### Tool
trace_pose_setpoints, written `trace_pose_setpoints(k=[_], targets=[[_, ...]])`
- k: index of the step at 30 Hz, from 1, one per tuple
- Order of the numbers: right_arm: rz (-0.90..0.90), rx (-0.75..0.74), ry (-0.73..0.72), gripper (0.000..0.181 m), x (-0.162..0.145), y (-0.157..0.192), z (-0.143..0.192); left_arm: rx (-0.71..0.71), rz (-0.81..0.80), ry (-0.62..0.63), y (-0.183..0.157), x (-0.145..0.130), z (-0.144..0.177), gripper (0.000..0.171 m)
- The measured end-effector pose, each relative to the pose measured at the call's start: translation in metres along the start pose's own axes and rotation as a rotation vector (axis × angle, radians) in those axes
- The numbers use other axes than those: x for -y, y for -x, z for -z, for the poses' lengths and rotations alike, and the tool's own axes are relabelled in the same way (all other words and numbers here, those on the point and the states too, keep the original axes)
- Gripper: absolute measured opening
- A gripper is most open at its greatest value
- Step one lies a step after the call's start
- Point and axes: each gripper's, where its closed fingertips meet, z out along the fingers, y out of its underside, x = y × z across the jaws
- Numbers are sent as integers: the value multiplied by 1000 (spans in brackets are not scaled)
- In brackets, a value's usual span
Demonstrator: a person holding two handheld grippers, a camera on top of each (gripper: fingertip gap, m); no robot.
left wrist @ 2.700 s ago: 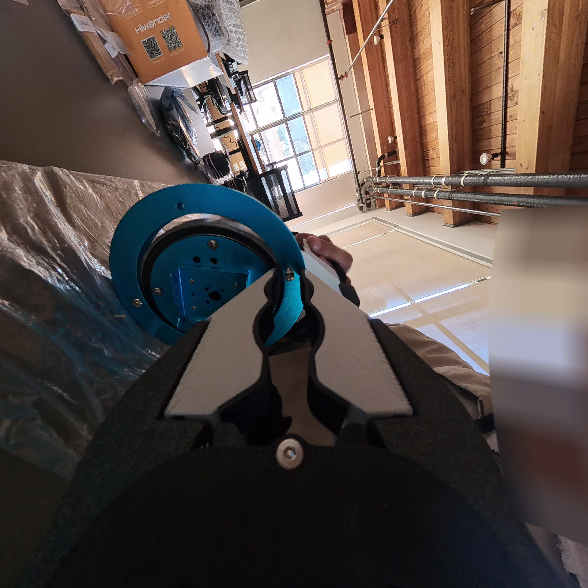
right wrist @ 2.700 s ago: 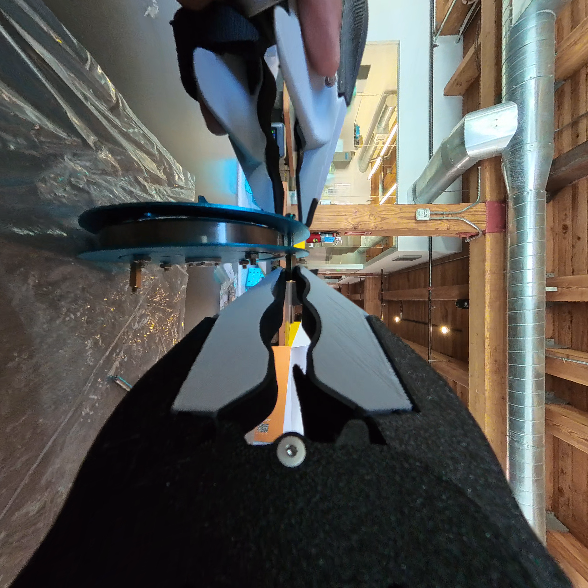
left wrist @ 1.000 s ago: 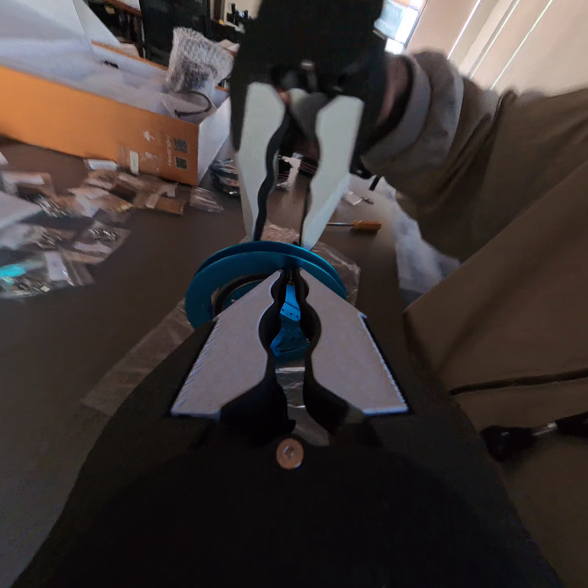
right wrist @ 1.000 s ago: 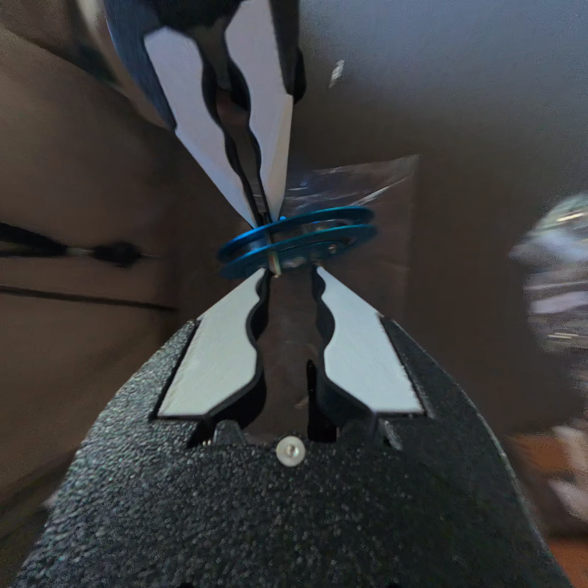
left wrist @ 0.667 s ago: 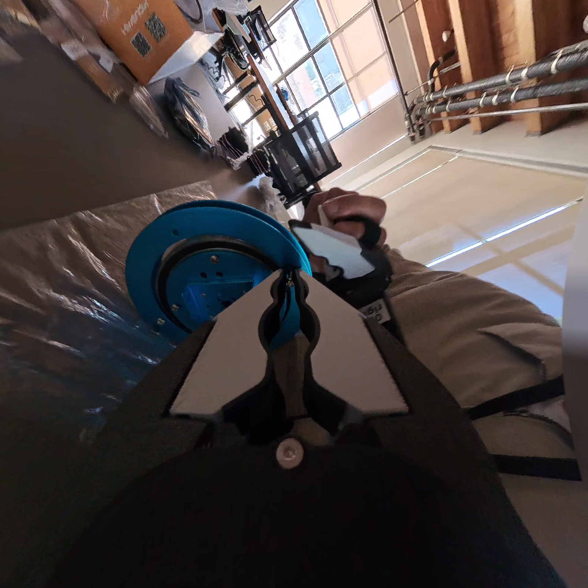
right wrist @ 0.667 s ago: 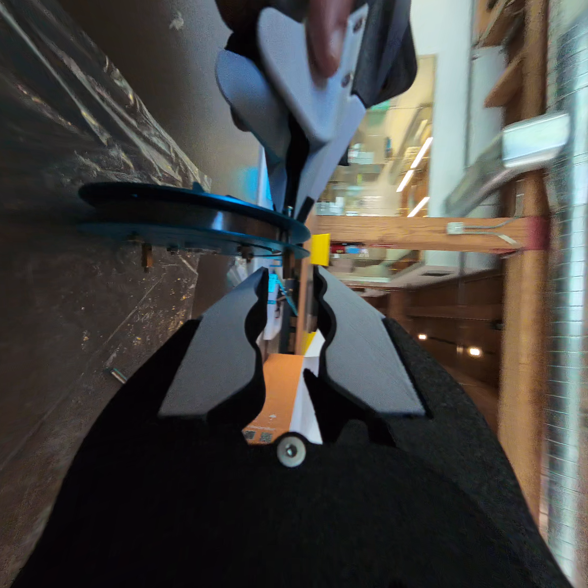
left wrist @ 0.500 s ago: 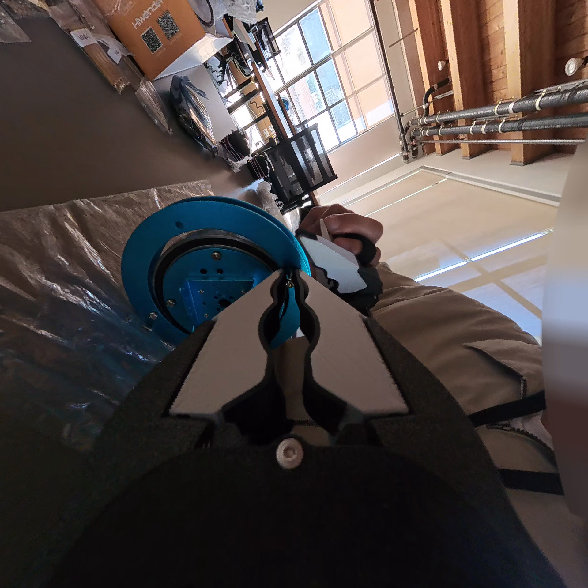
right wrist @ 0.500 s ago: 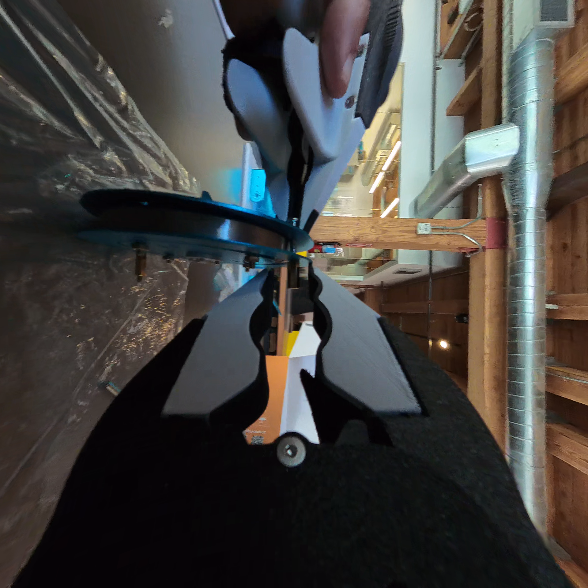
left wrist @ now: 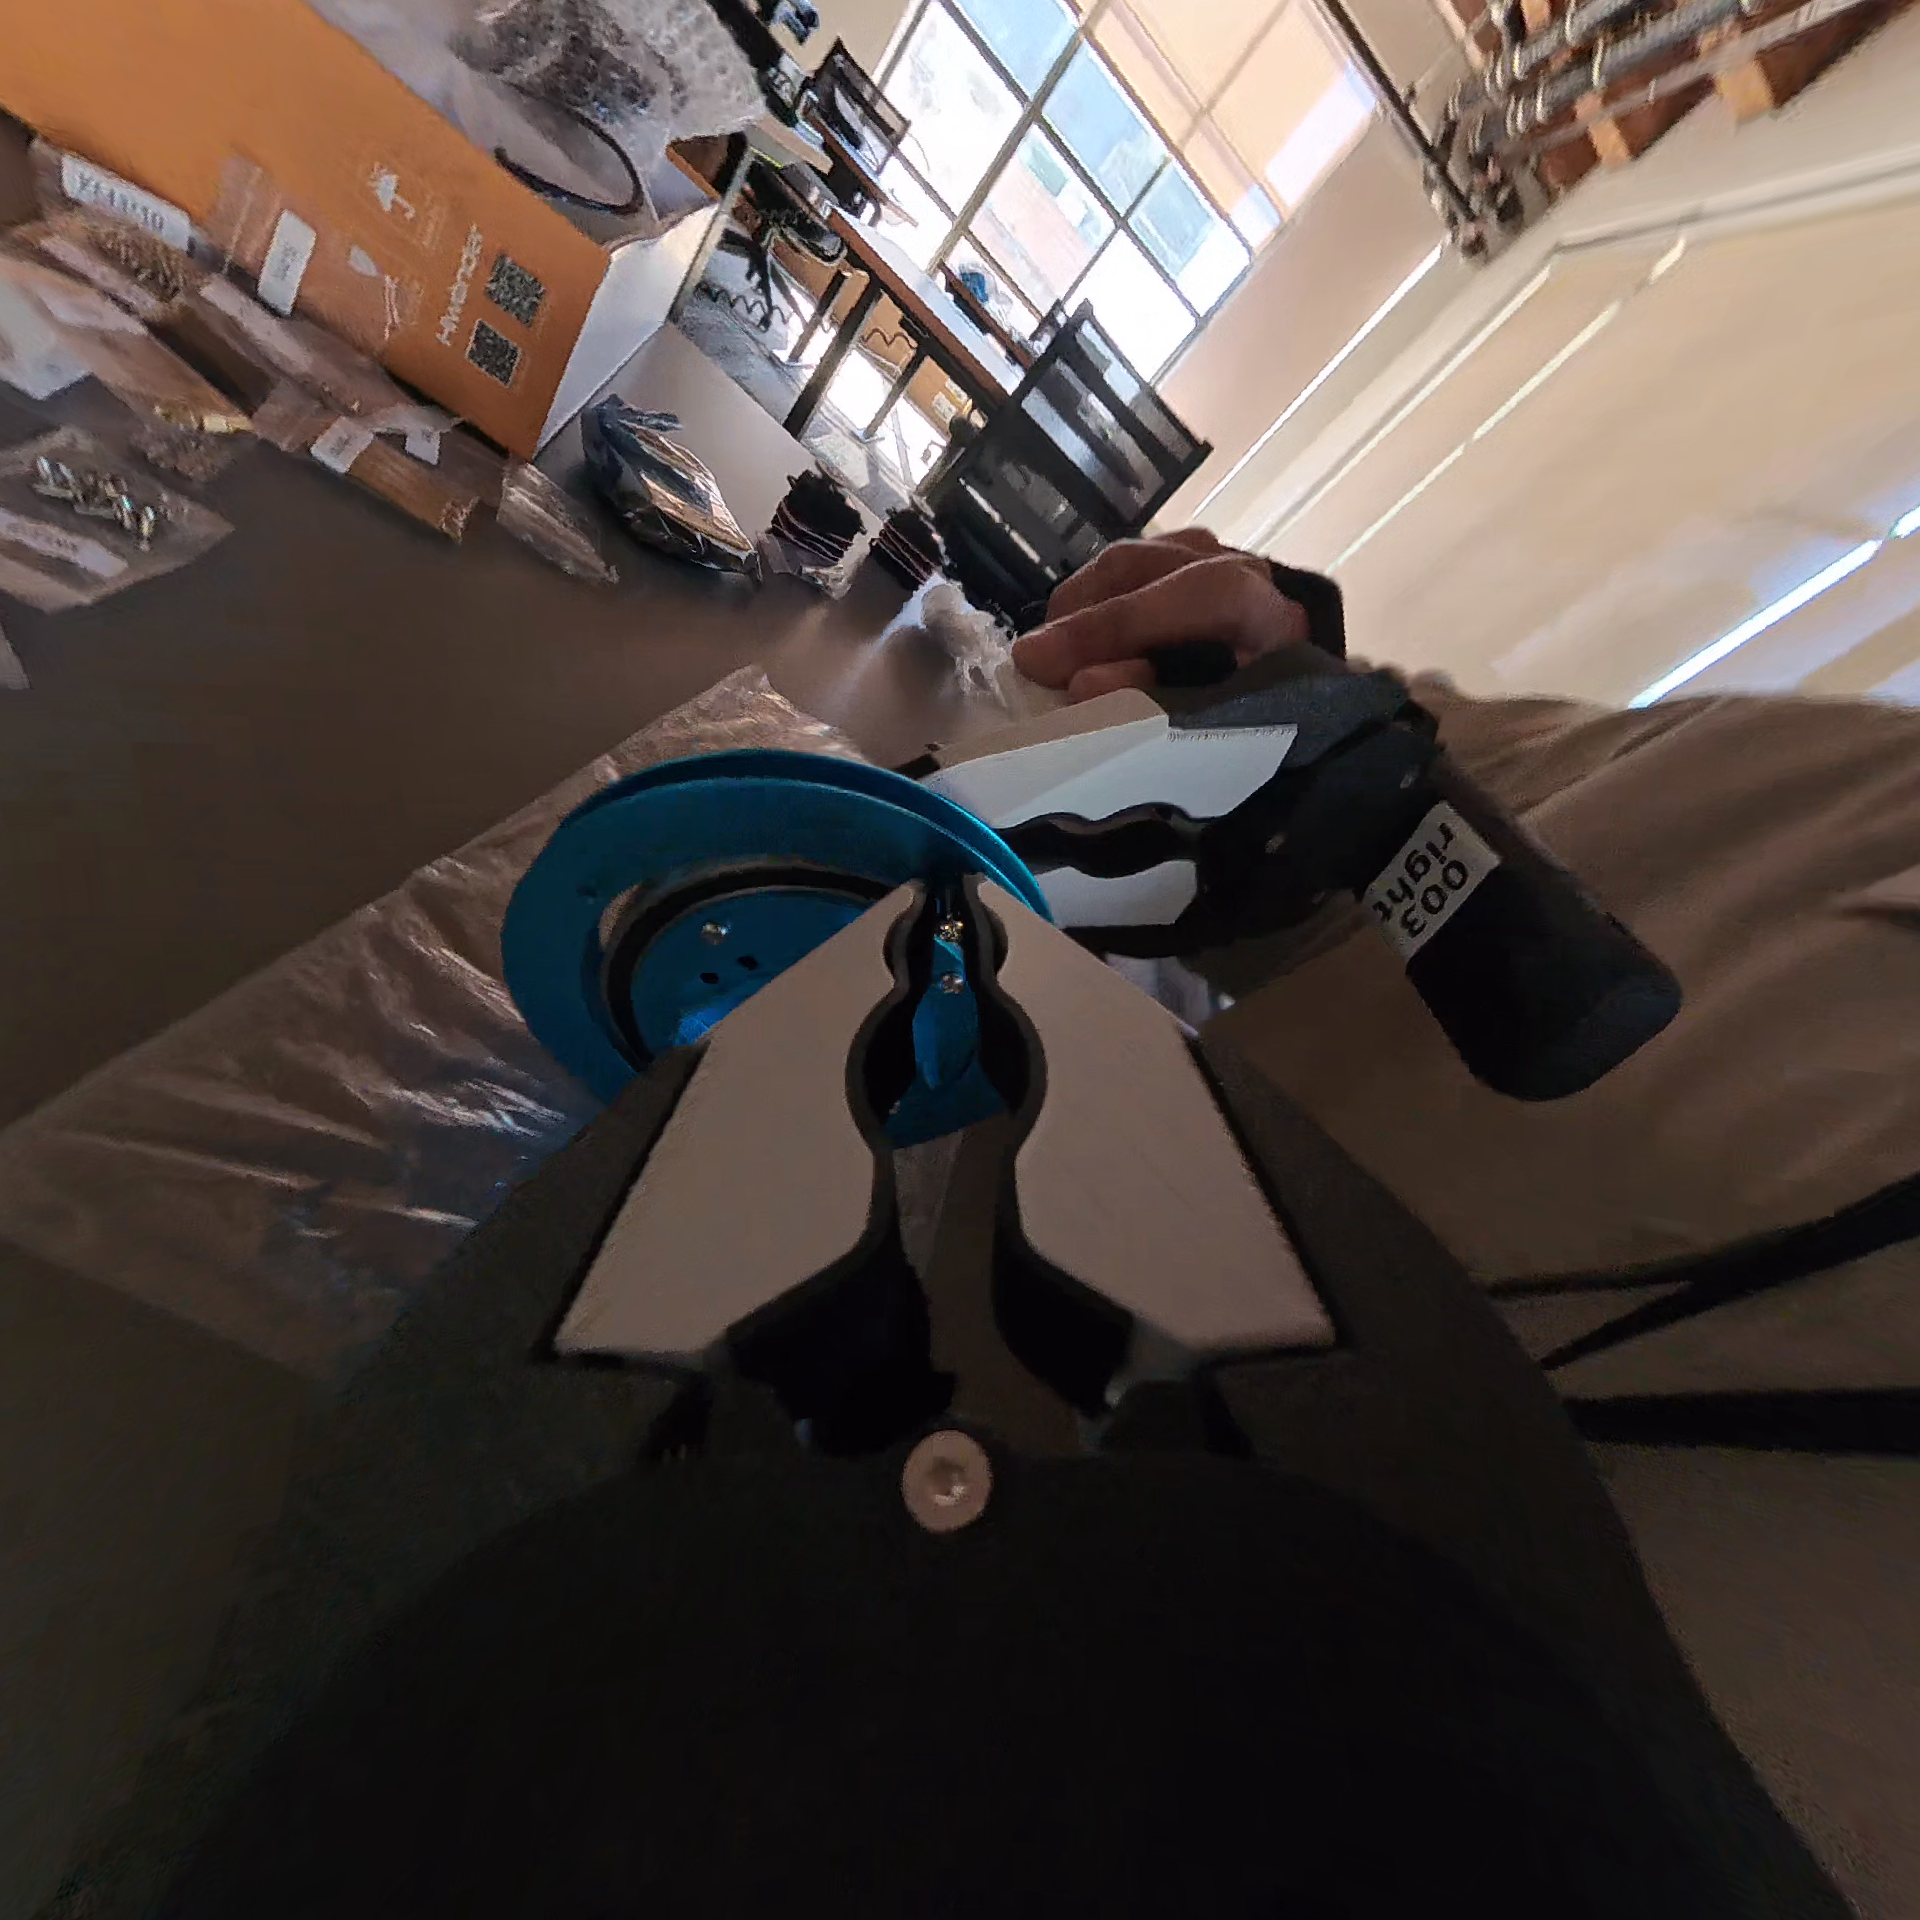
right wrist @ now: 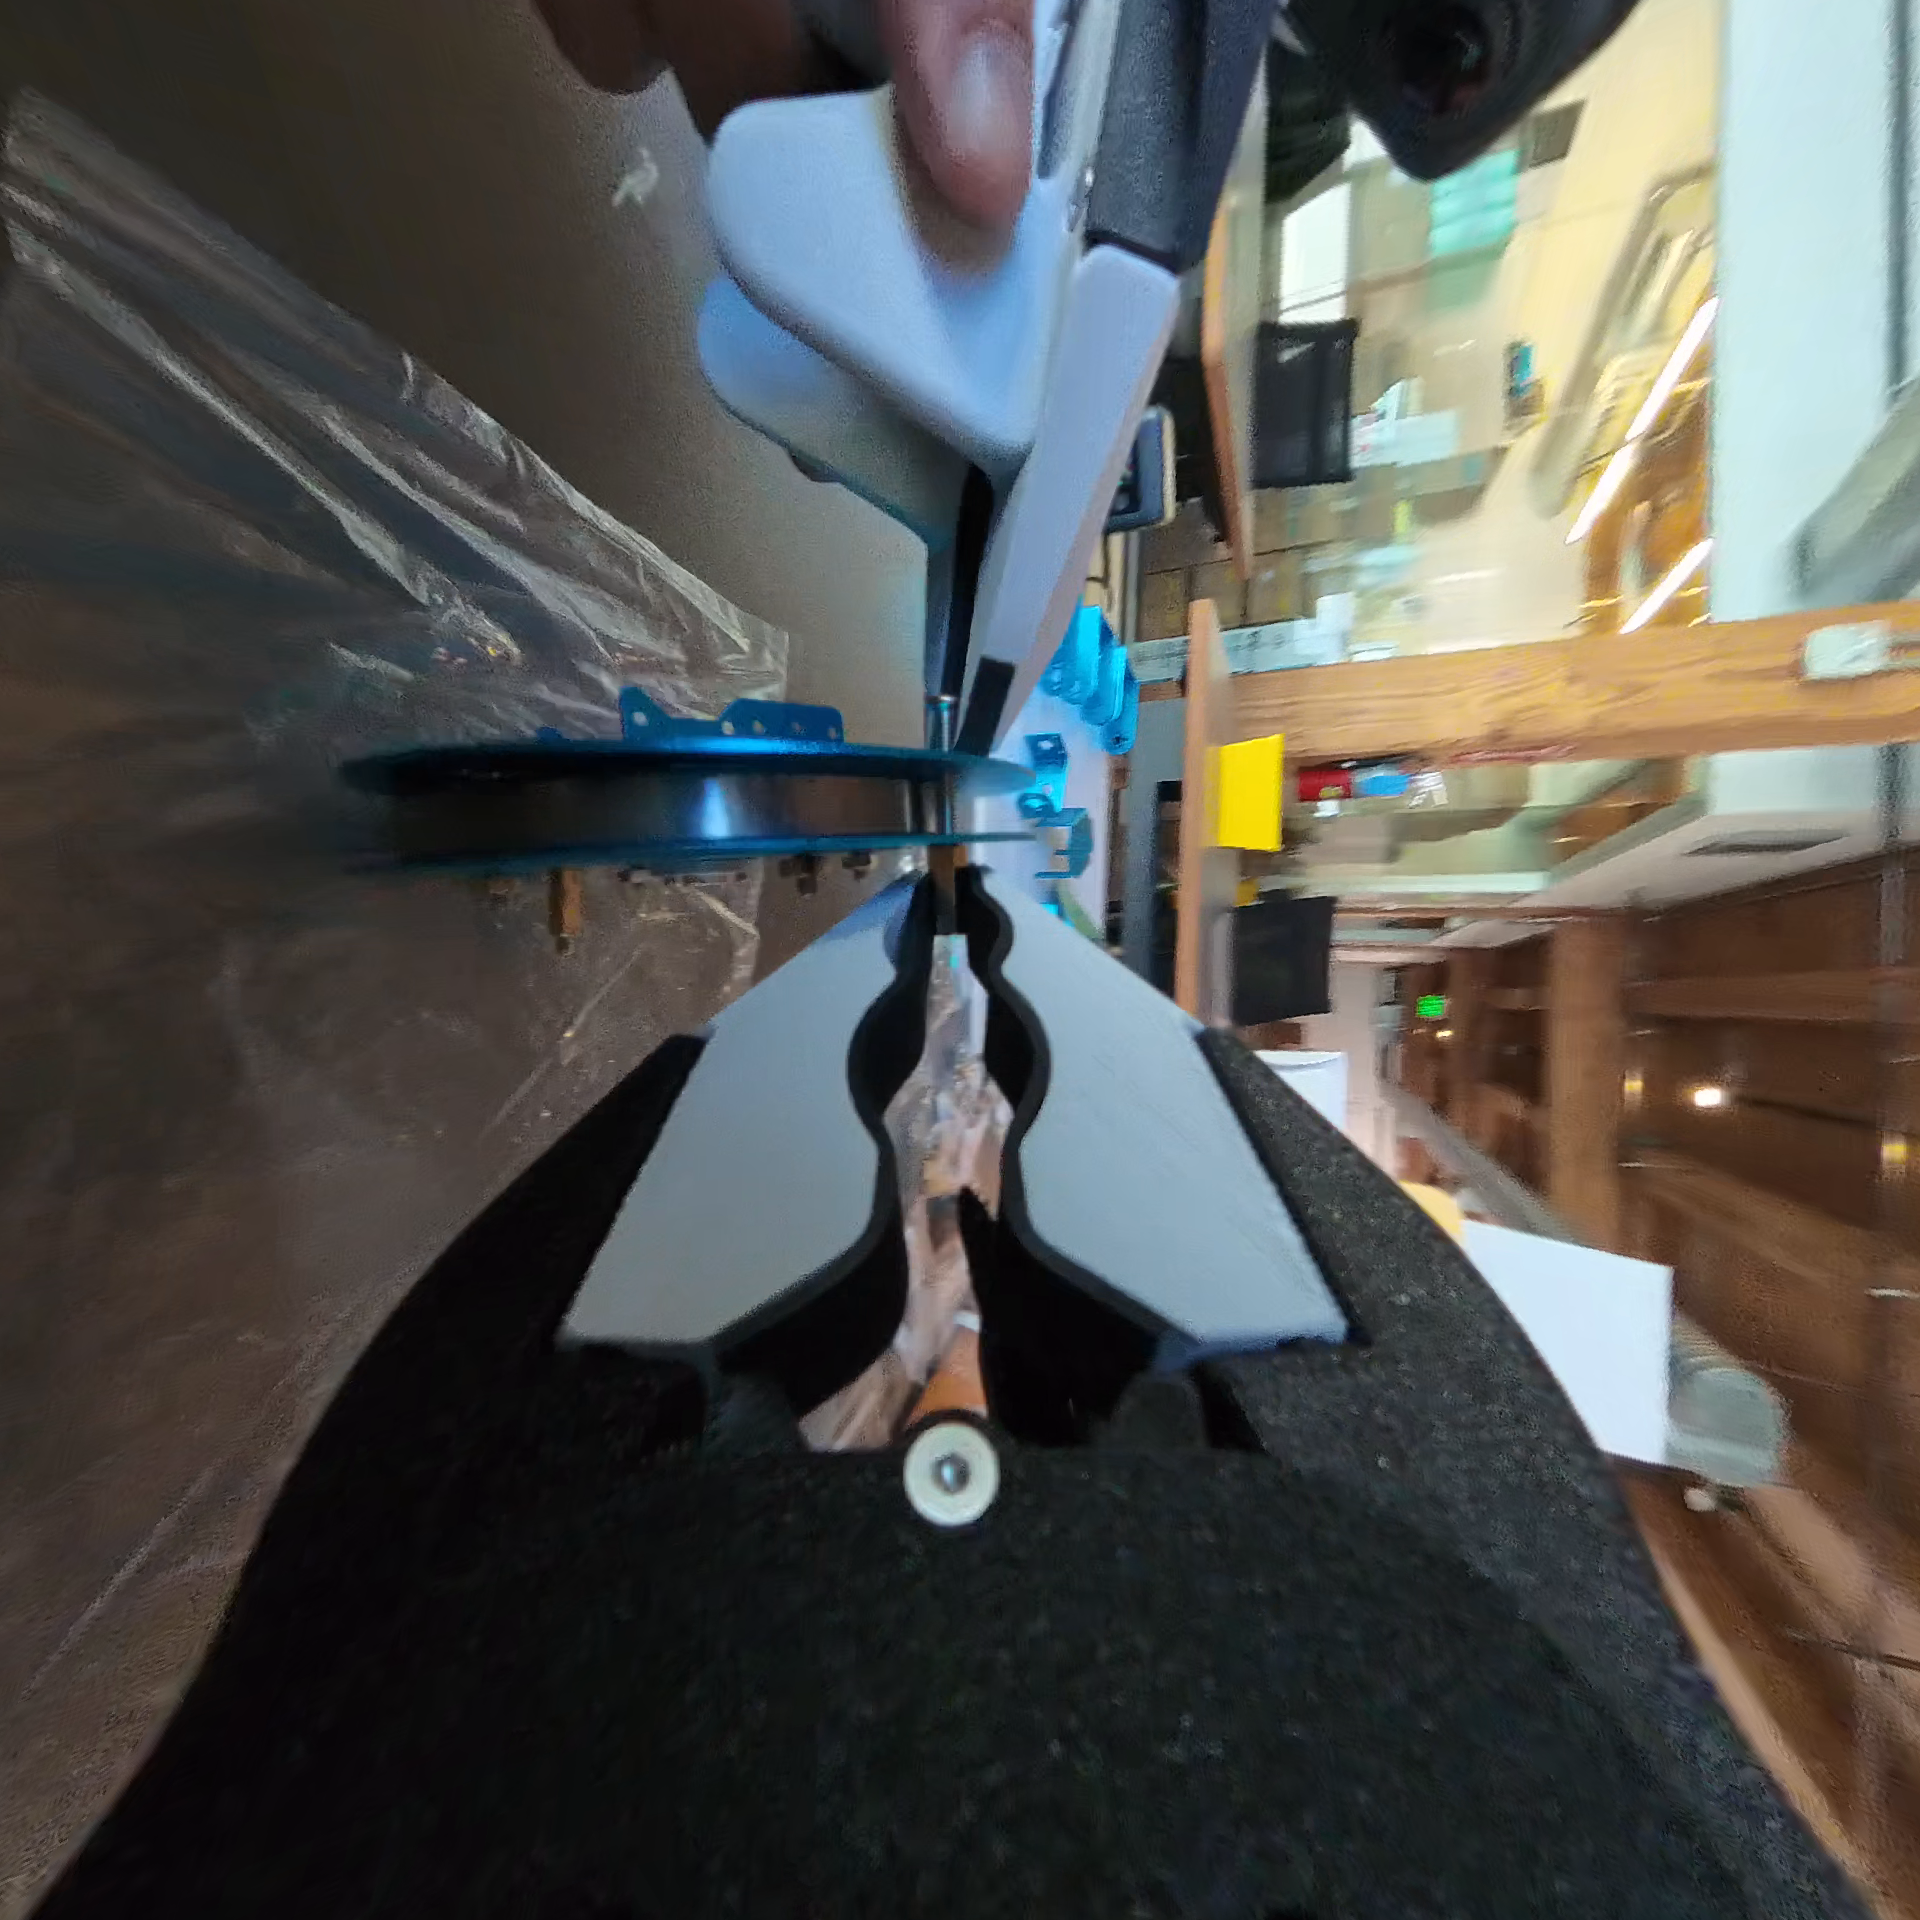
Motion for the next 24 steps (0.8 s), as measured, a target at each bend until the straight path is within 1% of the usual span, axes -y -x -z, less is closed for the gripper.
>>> trace_pose_setpoints(k=[1,3,5,8,9,10,12,13,15,18,19,21,24], targets=[[18,-7,-1,4,1,0,-1,14,-65,7,1,1,2,4],[-8,32,-13,4,3,0,-2,130,-275,58,8,1,4,22],[-27,49,-6,4,1,-1,-5,250,-528,157,10,-3,7,23],[-22,48,1,4,-2,-2,-6,477,-903,265,18,-1,12,25],[-28,53,-2,4,-1,-1,-6,539,-997,314,22,-2,13,25],[-31,56,-3,4,0,-1,-6,569,-1064,361,24,-6,12,25],[-39,60,5,4,0,-1,-7,609,-1160,408,23,-9,7,23],[-42,60,10,4,0,-1,-8,614,-1196,420,21,-11,5,21],[-49,63,15,4,1,-1,-9,636,-1247,398,15,-8,2,20],[-61,58,14,4,0,-2,-11,626,-1221,366,14,-6,1,15],[-65,55,8,4,0,-2,-11,616,-1194,335,13,-3,1,6],[-74,53,-15,4,1,-2,-11,560,-1111,310,12,-2,2,3],[-64,26,-32,5,1,-3,-11,453,-932,251,11,-2,1,3]])
